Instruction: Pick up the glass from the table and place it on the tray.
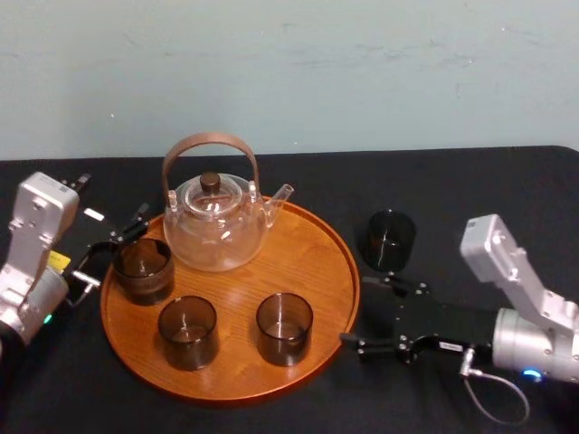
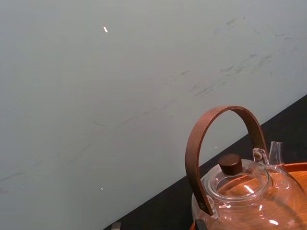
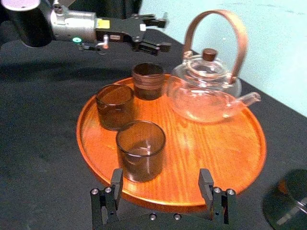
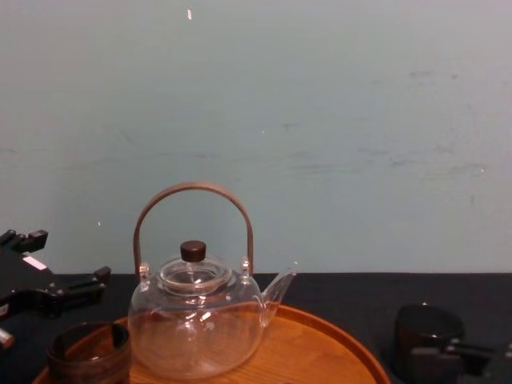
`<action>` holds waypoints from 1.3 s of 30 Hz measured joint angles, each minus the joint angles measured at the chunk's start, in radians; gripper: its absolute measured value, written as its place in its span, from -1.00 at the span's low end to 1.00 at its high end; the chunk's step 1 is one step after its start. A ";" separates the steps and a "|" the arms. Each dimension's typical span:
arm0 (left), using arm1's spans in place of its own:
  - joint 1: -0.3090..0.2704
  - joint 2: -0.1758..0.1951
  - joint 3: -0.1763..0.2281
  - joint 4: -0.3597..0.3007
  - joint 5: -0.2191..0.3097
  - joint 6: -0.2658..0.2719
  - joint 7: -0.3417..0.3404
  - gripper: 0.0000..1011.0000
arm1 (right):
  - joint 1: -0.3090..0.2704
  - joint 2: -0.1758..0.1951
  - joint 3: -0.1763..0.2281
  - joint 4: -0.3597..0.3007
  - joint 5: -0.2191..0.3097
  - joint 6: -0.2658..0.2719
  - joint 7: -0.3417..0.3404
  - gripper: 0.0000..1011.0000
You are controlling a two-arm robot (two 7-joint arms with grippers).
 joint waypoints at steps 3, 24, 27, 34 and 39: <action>0.000 0.000 0.000 0.000 0.000 0.000 0.000 0.98 | -0.023 0.013 0.026 -0.011 0.012 -0.005 -0.025 0.98; 0.000 0.000 0.000 0.000 0.000 0.000 0.000 0.98 | -0.065 -0.077 0.164 0.013 -0.010 0.092 -0.292 0.98; 0.000 0.000 0.000 0.000 0.000 0.000 0.000 0.98 | -0.054 -0.091 0.167 0.027 -0.022 0.108 -0.303 0.98; 0.000 0.000 0.000 0.000 0.000 0.000 0.000 0.98 | -0.026 -0.124 0.172 0.061 -0.038 0.157 -0.308 0.98; 0.000 0.000 0.000 0.000 0.000 0.000 0.000 0.98 | -0.008 -0.142 0.174 0.082 -0.045 0.187 -0.305 0.98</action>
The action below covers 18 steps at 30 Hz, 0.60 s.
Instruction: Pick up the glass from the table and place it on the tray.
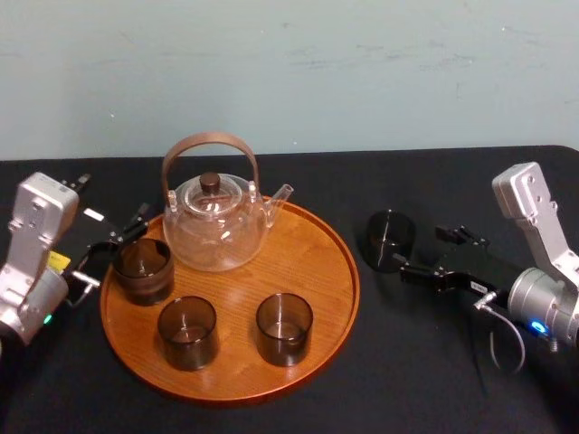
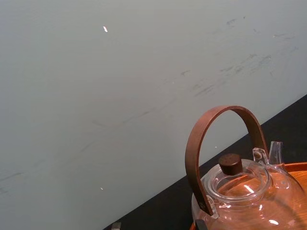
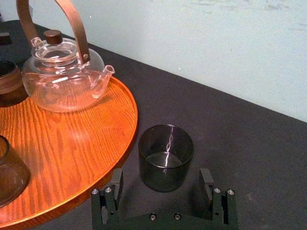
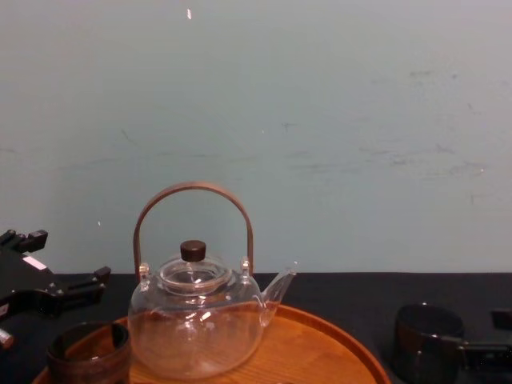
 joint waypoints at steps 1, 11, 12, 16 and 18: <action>0.000 0.000 0.000 0.000 0.000 0.000 0.000 0.98 | 0.003 -0.003 0.000 0.003 -0.001 0.003 0.001 0.98; 0.000 0.000 0.000 0.000 0.000 0.000 0.000 0.98 | 0.055 -0.041 -0.004 0.063 -0.010 0.039 0.019 0.98; 0.000 0.000 0.000 0.000 0.000 0.000 0.000 0.98 | 0.060 -0.044 -0.005 0.069 -0.011 0.040 0.020 0.98; 0.000 0.000 0.000 0.000 0.000 0.000 0.000 0.98 | 0.082 -0.056 -0.010 0.092 -0.018 0.044 0.024 0.98; 0.000 0.000 0.000 0.000 0.000 0.000 0.000 0.98 | 0.095 -0.064 -0.014 0.106 -0.024 0.046 0.025 0.98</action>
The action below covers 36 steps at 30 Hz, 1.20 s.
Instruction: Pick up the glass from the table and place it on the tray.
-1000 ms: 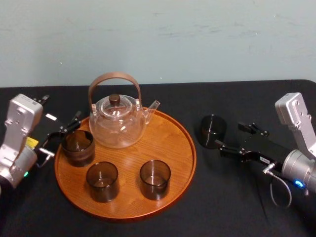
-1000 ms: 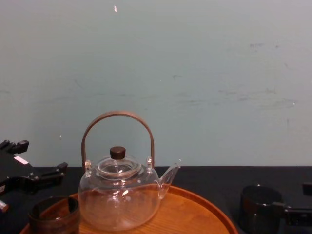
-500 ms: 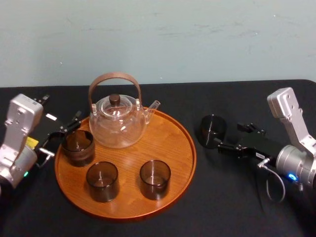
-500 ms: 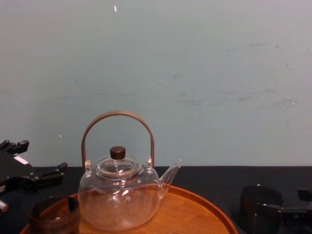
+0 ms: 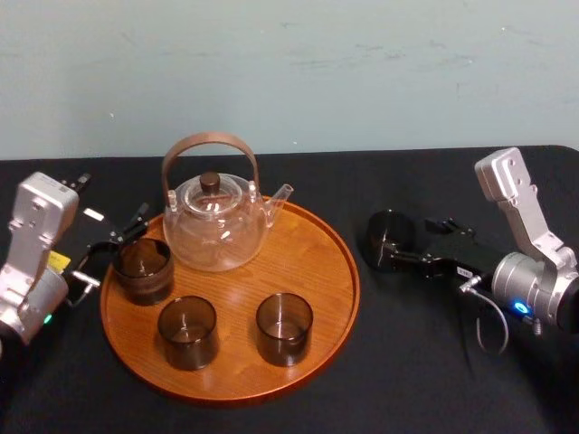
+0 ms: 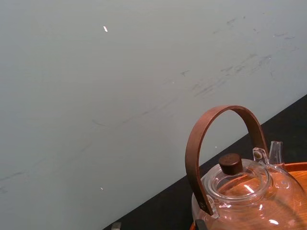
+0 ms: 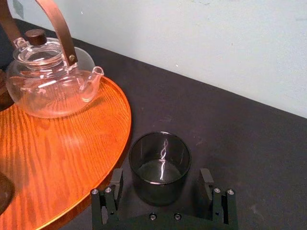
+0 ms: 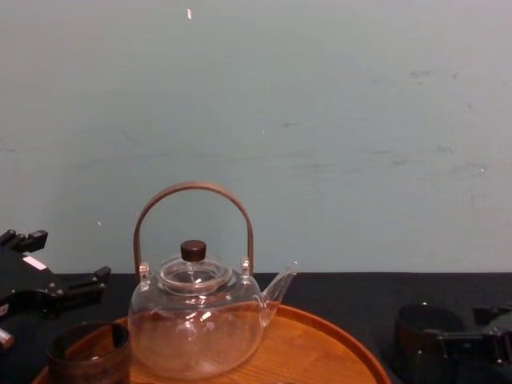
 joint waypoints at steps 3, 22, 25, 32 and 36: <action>0.000 0.000 0.000 0.000 0.000 0.000 0.000 0.98 | 0.014 -0.008 -0.005 0.017 -0.006 0.002 0.001 0.98; 0.000 0.000 0.000 0.000 0.000 0.000 0.000 0.98 | 0.099 -0.066 -0.035 0.126 -0.063 0.007 0.007 0.98; 0.000 0.000 0.000 0.000 0.000 0.000 0.000 0.98 | 0.108 -0.073 -0.038 0.140 -0.071 0.007 0.010 0.98; 0.000 0.000 0.000 0.000 0.000 0.000 0.000 0.98 | 0.128 -0.088 -0.042 0.171 -0.084 0.005 0.018 0.98; 0.000 0.000 0.000 0.000 0.000 0.000 0.000 0.98 | 0.136 -0.095 -0.045 0.183 -0.090 0.004 0.024 0.98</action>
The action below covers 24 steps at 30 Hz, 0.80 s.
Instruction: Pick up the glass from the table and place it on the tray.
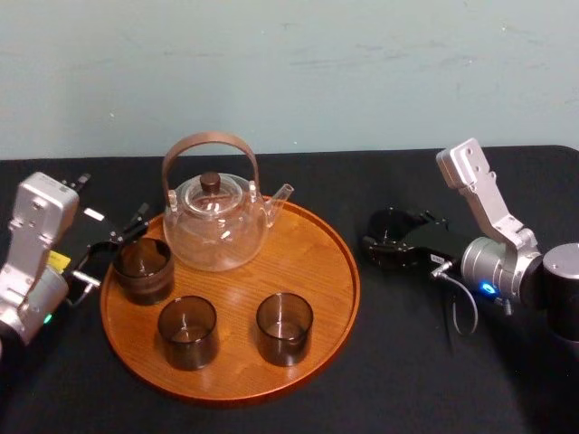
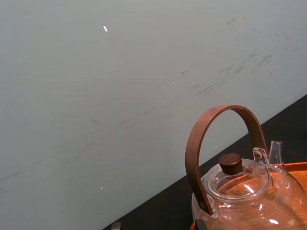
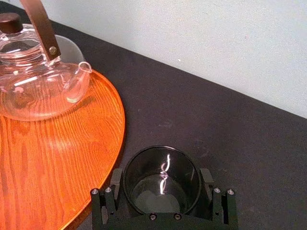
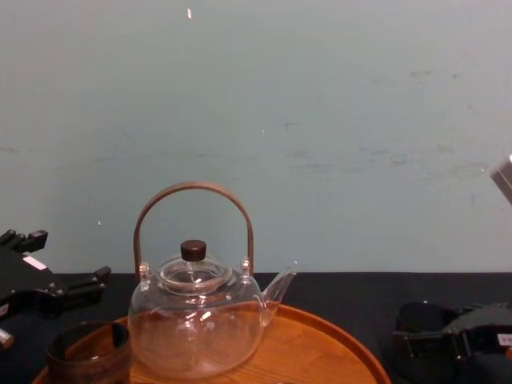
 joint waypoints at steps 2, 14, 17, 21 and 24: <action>0.000 0.000 0.000 0.000 0.000 0.000 0.000 0.98 | 0.000 -0.001 -0.002 0.000 -0.004 -0.001 0.001 0.98; 0.000 0.000 0.000 0.000 0.000 0.000 0.000 0.98 | 0.001 -0.001 -0.002 0.000 -0.007 -0.002 0.001 0.96; 0.000 0.000 0.000 0.000 0.000 0.000 0.000 0.98 | 0.001 -0.001 -0.002 0.000 -0.006 -0.002 0.001 0.84; 0.000 0.000 0.000 0.000 0.000 0.000 0.000 0.98 | 0.001 0.000 -0.002 0.000 -0.005 -0.002 0.001 0.79; 0.000 0.000 0.000 0.000 0.000 0.000 0.000 0.98 | 0.000 0.000 -0.001 0.000 -0.005 -0.002 0.001 0.79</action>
